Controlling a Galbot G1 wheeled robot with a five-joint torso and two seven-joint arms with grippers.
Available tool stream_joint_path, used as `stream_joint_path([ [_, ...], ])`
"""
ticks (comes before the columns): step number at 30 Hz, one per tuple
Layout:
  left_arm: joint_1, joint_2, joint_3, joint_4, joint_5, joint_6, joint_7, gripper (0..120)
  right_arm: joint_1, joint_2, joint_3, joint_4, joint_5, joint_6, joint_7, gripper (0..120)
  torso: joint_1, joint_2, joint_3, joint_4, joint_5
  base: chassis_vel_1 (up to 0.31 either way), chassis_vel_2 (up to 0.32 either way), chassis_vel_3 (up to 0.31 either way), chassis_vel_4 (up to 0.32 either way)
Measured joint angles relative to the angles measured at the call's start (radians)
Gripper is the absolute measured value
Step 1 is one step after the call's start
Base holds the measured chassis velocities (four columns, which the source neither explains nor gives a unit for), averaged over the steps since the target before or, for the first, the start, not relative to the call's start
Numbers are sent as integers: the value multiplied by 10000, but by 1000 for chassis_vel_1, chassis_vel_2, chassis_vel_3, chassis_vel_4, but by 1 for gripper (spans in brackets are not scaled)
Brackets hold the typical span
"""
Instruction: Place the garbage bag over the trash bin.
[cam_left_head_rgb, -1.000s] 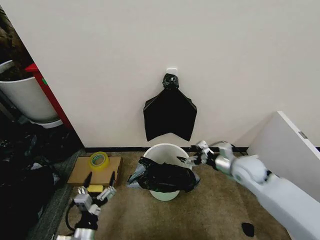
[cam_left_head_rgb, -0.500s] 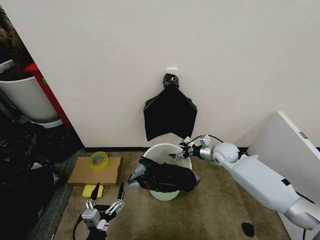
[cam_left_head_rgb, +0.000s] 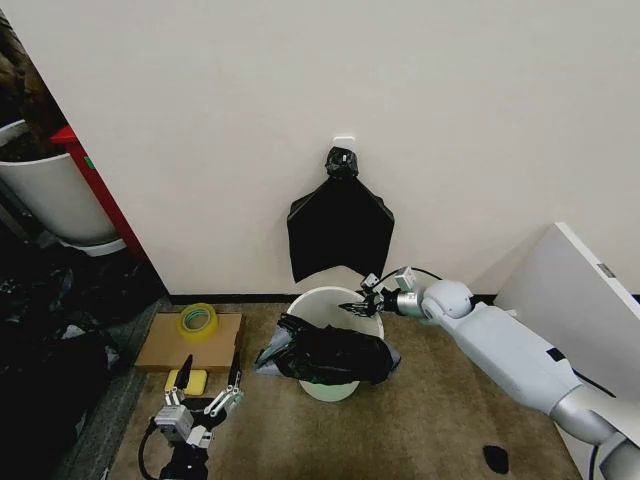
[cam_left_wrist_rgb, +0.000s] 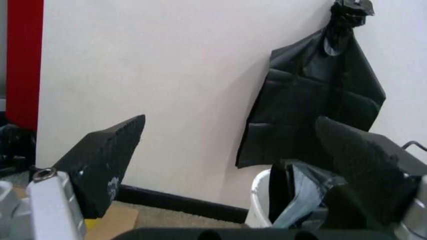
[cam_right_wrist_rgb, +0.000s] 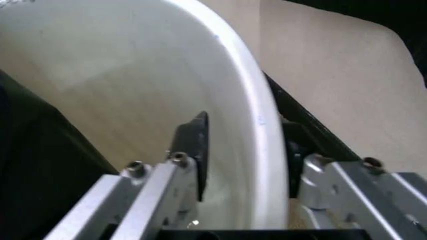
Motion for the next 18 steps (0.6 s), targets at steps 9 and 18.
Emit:
stream_joint_path([
  [9,-73,45,19,35,-57,24,-7,100,-26,18,-46,43,92,-132,55,2,0,1,-1,-1,0,0,0,0,0],
  [18,-133,69,16,39,-174,65,-8,100,-460,-100,402,561,873,-864,1056,2,0,0,0,1,3,0,0,0,0],
])
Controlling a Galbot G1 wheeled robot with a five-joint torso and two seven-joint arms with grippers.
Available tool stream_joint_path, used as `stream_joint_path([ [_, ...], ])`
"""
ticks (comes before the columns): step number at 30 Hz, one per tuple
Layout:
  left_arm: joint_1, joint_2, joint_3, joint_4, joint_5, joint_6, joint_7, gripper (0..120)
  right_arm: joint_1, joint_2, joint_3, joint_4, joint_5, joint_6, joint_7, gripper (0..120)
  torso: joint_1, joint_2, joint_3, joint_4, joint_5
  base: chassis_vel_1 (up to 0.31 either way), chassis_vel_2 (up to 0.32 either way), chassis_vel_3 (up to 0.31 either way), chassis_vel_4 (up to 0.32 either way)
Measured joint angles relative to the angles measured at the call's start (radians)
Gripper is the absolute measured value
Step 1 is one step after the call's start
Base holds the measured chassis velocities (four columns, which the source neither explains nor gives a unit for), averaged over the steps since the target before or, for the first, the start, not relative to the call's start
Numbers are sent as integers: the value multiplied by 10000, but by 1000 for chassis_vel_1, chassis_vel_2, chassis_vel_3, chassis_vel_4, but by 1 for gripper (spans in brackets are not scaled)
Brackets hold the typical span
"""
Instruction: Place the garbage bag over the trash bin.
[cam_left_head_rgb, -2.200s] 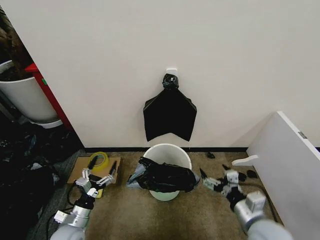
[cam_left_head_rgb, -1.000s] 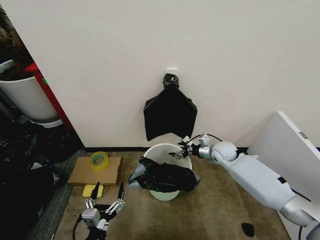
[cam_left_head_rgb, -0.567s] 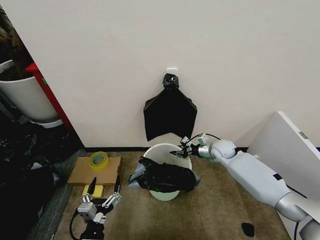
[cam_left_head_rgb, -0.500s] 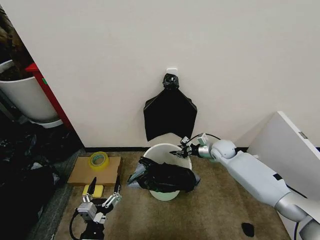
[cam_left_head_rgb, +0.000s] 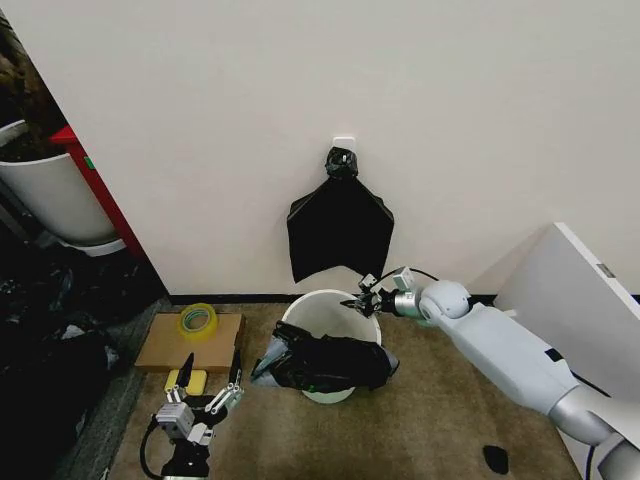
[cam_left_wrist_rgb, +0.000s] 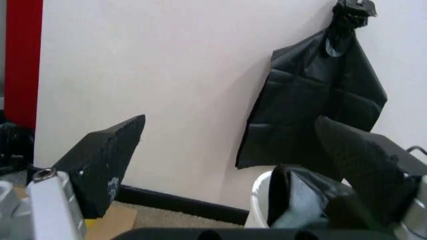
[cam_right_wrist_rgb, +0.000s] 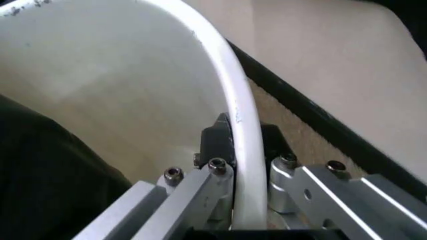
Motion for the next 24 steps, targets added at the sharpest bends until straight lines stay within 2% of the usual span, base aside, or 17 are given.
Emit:
stream_joint_path([
  [4,-169,91,31,68,-153,93,-3,100,-769,-82,1190,706,802,-1085,1152,1,0,0,0,2,1,0,0,0,0],
  [5,-169,91,31,68,-153,93,-3,100,-769,-82,1190,706,802,-1085,1152,1,0,0,0,2,1,0,0,0,0],
  [8,-354,167,106,141,-219,211,-22,100,-1508,-294,2147,1427,1190,-1460,1848,1,-1,0,-1,-1,-6,0,0,0,0],
  [10,-468,196,141,145,-241,296,-31,100,-2184,-319,2800,1895,1428,-1487,2479,1,-2,0,0,-1,-1,0,0,0,0],
  [12,-485,197,147,146,-246,312,-35,100,-2282,-317,2875,1957,1467,-1487,2565,1,-2,0,0,-1,0,0,0,0,0],
  [14,-573,212,168,163,-263,377,-54,100,-3172,-250,3460,2538,1880,-1461,3457,1,-2,0,-1,-1,-2,0,0,0,0],
  [18,-608,259,194,174,-266,404,-60,100,-3945,-110,3906,3175,2299,-1468,4287,1,-2,0,-1,-2,0,0,0,0,0],
  [24,-645,282,226,178,-266,415,-65,100,-5162,489,4747,4409,2788,-1506,5533,1,-2,0,-1,0,-3,0,0,0,0],
])
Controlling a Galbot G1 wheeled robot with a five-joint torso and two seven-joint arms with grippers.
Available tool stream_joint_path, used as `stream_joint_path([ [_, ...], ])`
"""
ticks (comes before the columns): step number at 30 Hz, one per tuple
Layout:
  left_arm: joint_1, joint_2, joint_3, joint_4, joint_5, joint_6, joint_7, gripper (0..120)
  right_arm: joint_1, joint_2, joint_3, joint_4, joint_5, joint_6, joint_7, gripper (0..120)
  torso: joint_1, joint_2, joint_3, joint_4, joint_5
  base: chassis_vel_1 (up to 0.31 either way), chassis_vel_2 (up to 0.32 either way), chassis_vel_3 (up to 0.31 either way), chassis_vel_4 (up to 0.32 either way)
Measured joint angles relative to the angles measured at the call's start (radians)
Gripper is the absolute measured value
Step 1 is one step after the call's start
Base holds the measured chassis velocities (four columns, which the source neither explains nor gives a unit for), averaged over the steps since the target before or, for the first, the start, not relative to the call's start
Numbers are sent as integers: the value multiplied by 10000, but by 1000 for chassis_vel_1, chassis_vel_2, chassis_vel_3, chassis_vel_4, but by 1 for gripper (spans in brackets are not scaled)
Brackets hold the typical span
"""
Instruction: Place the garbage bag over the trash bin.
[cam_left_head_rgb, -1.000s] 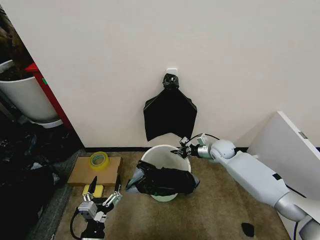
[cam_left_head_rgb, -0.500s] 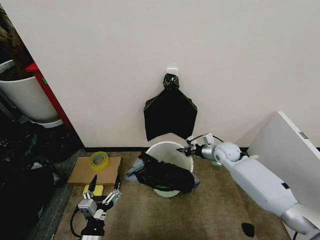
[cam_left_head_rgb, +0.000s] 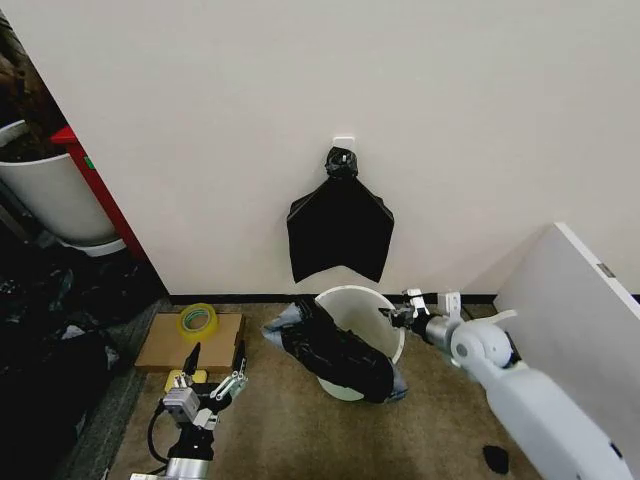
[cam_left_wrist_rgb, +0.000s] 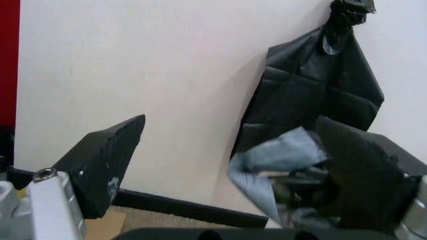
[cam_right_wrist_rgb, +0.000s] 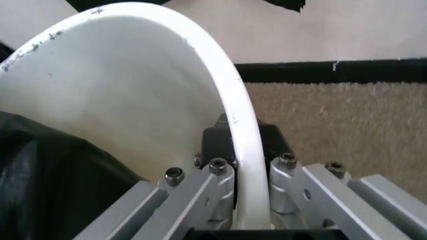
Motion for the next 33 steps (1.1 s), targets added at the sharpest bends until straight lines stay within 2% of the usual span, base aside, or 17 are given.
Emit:
stream_joint_path([
  [2,5,2,2,-1,0,0,-1,100,-182,173,104,240,83,-15,396,1,0,0,0,-1,1,0,0,0,0],
  [5,42,24,11,-4,2,-7,-6,100,-525,693,128,1112,752,-75,2753,1,0,0,0,1,-1,0,0,0,0],
  [6,42,24,11,-4,2,-7,-6,100,-525,693,128,1112,752,-75,2753,1,0,0,0,1,-1,0,0,0,0],
  [7,52,48,12,-21,2,-20,-12,100,-740,978,34,1568,749,-1,3753,1,0,0,0,0,-1,0,0,0,0],
  [10,79,79,7,-72,3,-28,-29,100,-994,1307,-104,2044,711,196,4772,1,0,0,0,2,0,0,0,0,0],
  [14,127,116,-2,-131,3,-30,-51,100,-1329,1606,-258,2312,455,591,5372,1,0,0,0,0,0,0,0,0,0],
  [20,213,216,-29,-228,-17,-19,-91,100,-1820,2114,-406,2305,-153,1313,5533,1,1,0,-1,0,0,0,0,0,0],
  [27,312,251,-6,-290,-30,2,-117,100,-2001,2783,-568,1785,-733,2287,5615,1,2,1,0,0,-1,0,0,0,0],
  [33,295,245,16,-310,-25,39,-127,100,-2020,3177,-668,1415,-899,2597,6035,1,2,0,1,0,1,0,0,0,0],
])
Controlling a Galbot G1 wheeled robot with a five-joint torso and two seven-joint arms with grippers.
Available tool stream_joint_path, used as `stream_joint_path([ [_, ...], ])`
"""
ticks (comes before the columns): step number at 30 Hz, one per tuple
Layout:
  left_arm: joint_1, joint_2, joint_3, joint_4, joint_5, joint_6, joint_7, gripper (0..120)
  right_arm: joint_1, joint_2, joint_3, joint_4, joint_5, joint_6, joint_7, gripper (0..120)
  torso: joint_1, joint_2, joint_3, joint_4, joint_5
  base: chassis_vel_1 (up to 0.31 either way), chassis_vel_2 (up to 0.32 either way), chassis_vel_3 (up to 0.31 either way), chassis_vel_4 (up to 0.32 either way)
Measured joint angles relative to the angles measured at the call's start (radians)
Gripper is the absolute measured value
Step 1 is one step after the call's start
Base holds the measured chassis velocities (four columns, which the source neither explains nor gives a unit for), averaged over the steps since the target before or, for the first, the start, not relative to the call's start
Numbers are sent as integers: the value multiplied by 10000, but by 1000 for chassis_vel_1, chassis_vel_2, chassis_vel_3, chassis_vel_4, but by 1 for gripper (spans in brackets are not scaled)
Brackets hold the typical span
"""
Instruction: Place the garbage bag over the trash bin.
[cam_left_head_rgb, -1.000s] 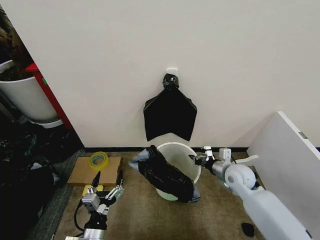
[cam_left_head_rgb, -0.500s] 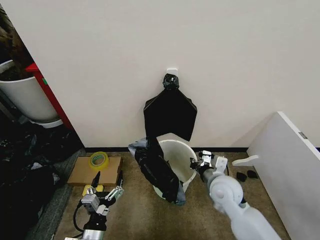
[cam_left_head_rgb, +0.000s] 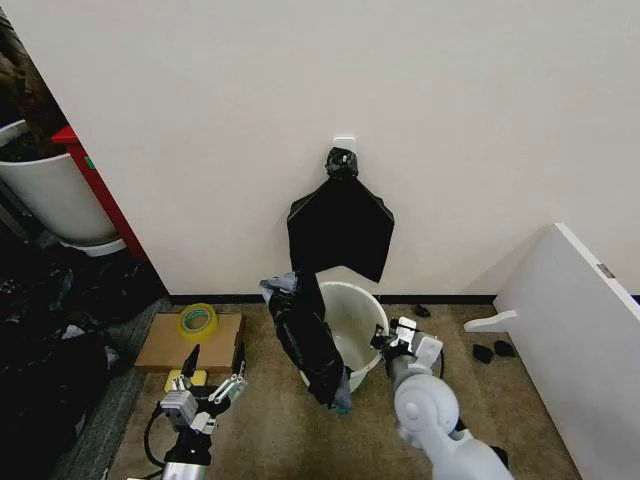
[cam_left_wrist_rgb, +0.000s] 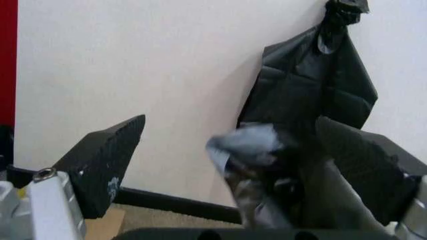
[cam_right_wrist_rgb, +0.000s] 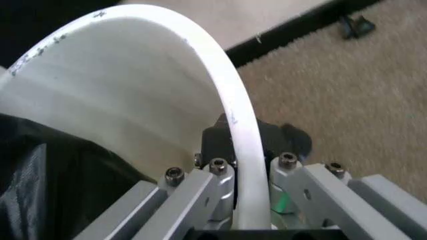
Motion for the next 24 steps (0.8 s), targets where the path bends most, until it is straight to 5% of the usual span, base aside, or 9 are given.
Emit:
stream_joint_path([
  [13,6,-42,13,7,10,15,-42,100,-331,197,53,-161,-33,180,-51,1,0,1,-1,-1,-1,0,0,0,0],
  [24,-9,-14,24,-83,20,83,-53,100,-967,-393,310,986,-1536,754,-614,43,0,1,0,-1,1,0,0,0,0],
])
